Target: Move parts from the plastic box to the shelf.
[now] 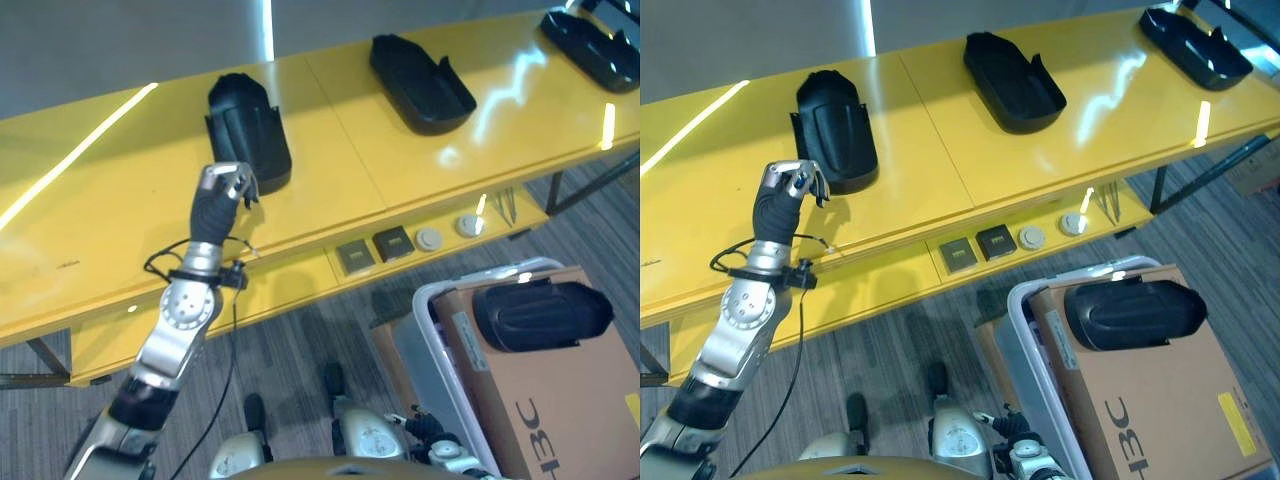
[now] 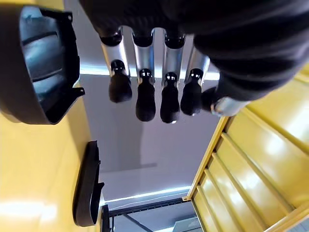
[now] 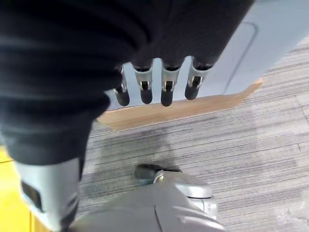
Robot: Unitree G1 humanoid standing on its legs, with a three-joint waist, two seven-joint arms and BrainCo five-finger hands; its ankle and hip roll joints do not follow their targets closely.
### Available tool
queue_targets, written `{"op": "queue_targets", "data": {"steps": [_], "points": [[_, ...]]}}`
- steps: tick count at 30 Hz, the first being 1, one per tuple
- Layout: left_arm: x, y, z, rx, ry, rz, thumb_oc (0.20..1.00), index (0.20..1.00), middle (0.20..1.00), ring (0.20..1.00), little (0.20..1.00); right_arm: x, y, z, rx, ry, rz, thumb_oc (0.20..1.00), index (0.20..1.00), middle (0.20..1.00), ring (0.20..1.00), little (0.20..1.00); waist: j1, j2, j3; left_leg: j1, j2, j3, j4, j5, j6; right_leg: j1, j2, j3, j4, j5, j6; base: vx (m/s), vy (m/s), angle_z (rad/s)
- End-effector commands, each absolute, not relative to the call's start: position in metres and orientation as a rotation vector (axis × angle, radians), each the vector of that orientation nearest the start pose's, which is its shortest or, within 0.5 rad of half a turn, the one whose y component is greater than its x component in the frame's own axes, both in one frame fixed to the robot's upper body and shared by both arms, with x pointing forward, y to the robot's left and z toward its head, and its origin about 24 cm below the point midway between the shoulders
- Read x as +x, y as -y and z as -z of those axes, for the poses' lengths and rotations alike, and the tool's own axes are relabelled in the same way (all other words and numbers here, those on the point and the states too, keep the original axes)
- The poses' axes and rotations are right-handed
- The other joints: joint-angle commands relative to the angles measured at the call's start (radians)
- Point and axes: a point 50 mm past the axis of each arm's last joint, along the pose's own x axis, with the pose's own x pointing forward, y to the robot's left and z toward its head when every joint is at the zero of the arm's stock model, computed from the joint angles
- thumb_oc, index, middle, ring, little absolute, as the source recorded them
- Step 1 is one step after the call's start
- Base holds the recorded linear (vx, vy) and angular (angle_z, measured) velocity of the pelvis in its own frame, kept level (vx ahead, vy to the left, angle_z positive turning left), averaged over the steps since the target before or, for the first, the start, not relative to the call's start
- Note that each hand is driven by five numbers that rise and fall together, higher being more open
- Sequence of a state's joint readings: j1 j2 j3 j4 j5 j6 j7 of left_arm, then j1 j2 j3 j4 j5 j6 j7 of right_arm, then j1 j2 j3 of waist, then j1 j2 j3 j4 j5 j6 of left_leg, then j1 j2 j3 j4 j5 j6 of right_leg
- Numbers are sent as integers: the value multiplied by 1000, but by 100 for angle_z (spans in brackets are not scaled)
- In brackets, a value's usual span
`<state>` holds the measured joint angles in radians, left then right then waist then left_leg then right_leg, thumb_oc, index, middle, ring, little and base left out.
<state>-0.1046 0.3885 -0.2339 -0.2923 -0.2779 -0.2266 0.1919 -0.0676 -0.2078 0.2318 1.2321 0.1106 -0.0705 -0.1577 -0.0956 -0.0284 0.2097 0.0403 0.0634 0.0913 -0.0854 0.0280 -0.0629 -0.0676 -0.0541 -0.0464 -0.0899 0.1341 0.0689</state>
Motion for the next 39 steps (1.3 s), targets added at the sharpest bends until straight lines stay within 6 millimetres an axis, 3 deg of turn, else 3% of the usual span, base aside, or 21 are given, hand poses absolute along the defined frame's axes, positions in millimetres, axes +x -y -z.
{"op": "queue_targets", "data": {"steps": [1,6,11,13,14,15,17,18,19,21,22,25,28,30,31,32,33,35,36,37,39], "points": [[246,-150,-157,58,596,217,1000,1000,1000,1000,1000,100,209,164,-325,-1157,91,1000,1000,1000,1000,1000,15,-28,-106,-24,73,-56,-2,-43,-23,44,-97,7,45,-125,98,20,5,23],[240,-148,-144,62,533,239,1000,1000,1000,1000,1000,89,209,166,-282,-1189,138,1000,1000,1000,1000,1000,34,-58,-134,18,66,-86,0,-65,-4,81,-110,-9,100,-152,106,43,55,27],[244,-143,-145,130,539,265,1000,1000,1000,1000,1000,79,214,167,-94,-1184,326,1000,1000,1000,1000,1000,-1,-71,-130,44,39,-70,5,-88,24,52,-134,23,190,-129,140,-21,160,6],[247,-141,-145,161,540,278,1000,1000,1000,1000,1000,79,213,167,-97,-1182,320,1000,1000,1000,1000,1000,-11,-75,-123,43,36,-63,6,-88,30,32,-137,39,208,-109,147,-134,130,-6],[252,-141,-146,203,551,275,1000,1000,1000,1000,1000,87,217,164,-100,-1150,333,1000,1000,1000,1000,1000,-36,-78,-99,33,21,-37,20,-85,42,-17,-149,83,207,-23,163,-264,214,-18],[255,-145,-146,208,554,245,1000,1000,1000,1000,1000,93,218,162,-80,-1124,363,1000,1000,1000,1000,1000,-40,-65,-91,26,20,4,39,-103,49,-42,-155,88,180,-5,165,-290,275,-37],[256,-149,-144,215,548,222,1000,1000,1000,1000,1000,93,218,162,-60,-1119,381,1000,1000,1000,1000,1000,-31,-63,-91,20,16,36,53,-107,51,-59,-159,58,173,-5,159,-150,165,-141],[256,-159,-143,230,542,174,1000,1000,1000,1000,1000,83,224,163,-34,-1146,438,1000,1000,1000,1000,1000,-9,-44,-76,18,26,103,71,-116,54,-65,-189,-90,201,-45,135,-139,95,-216],[256,-159,-143,230,542,174,1000,1000,1000,1000,1000,83,224,163,-34,-1145,438,1000,1000,1000,1000,1000,-9,-45,-77,17,26,103,71,-116,54,-66,-190,-90,201,-45,135,-204,128,-234],[252,-173,-140,248,523,112,1000,1000,1000,1000,1000,60,228,168,-93,-1250,419,1000,1000,1000,1000,1000,38,-27,-69,19,46,189,100,-144,55,-24,-223,-307,301,-138,108,-129,-46,-205],[249,-180,-131,233,483,82,1000,1000,1000,1000,1000,38,227,172,-137,-1349,388,1000,1000,1000,1000,1000,45,-37,-82,20,46,240,115,-144,42,30,-203,-326,202,-131,115,-66,-150,-216],[248,-184,-123,200,446,62,1000,1000,1000,1000,1000,23,232,172,-140,-1407,406,1000,1000,1000,1000,1000,38,-18,-98,34,64,255,119,-143,30,39,-162,-267,164,-140,104,86,-209,-78],[245,-187,-111,147,384,49,1000,1000,1000,1000,1000,15,239,171,-194,-1428,381,1000,1000,1000,1000,1000,8,13,-102,17,127,238,254,-150,1,89,-112,-235,98,-161,67,151,-304,-16],[246,-190,-108,165,375,32,1000,1000,1000,1000,1000,29,241,169,-250,-1379,326,1000,1000,1000,1000,1000,16,20,-74,-43,178,198,397,-61,-30,112,-76,-223,56,-152,25,-18,-242,-56],[246,-191,-108,165,376,32,1000,1000,1000,1000,1000,29,241,169,-250,-1379,326,1000,1000,1000,1000,1000,15,23,-73,-47,182,195,403,-62,-32,113,-72,-225,53,-150,23,-73,-171,-82],[248,-192,-103,153,355,11,1000,1000,1000,1000,1000,50,244,166,-302,-1302,283,1000,1000,1000,1000,1000,39,24,-45,-98,174,98,466,4,-54,129,-62,-208,28,-144,9,-36,-96,-75],[248,-192,-104,153,356,11,1000,1000,1000,1000,1000,51,244,166,-302,-1301,283,1000,1000,1000,1000,1000,35,22,-48,-104,170,95,463,10,-53,125,-64,-211,27,-141,8,-15,-128,-60],[247,-197,-93,185,316,-44,1000,1000,1000,1000,1000,82,245,159,-309,-1172,266,1000,1000,1000,1000,1000,54,20,-37,-130,106,-7,417,-47,-53,123,-70,-167,8,-141,22,34,-30,-44],[247,-197,-93,185,317,-44,1000,1000,1000,1000,1000,82,245,159,-309,-1172,266,1000,1000,1000,1000,1000,53,18,-39,-132,102,-6,412,-41,-51,120,-74,-168,8,-139,23,58,34,-32],[247,-200,-88,200,295,-68,1000,1000,1000,1000,1000,96,247,155,-311,-1115,274,1000,1000,1000,1000,1000,68,20,-41,-133,41,-76,328,-93,-43,114,-76,-141,5,-136,34,65,51,-58],[246,-204,-76,221,252,-105,1000,1000,1000,1000,1000,126,245,142,-291,-969,294,1000,1000,1000,1000,1000,68,42,-49,-127,26,-153,179,-54,-44,108,-59,-104,7,-136,45,106,105,-59]]}}
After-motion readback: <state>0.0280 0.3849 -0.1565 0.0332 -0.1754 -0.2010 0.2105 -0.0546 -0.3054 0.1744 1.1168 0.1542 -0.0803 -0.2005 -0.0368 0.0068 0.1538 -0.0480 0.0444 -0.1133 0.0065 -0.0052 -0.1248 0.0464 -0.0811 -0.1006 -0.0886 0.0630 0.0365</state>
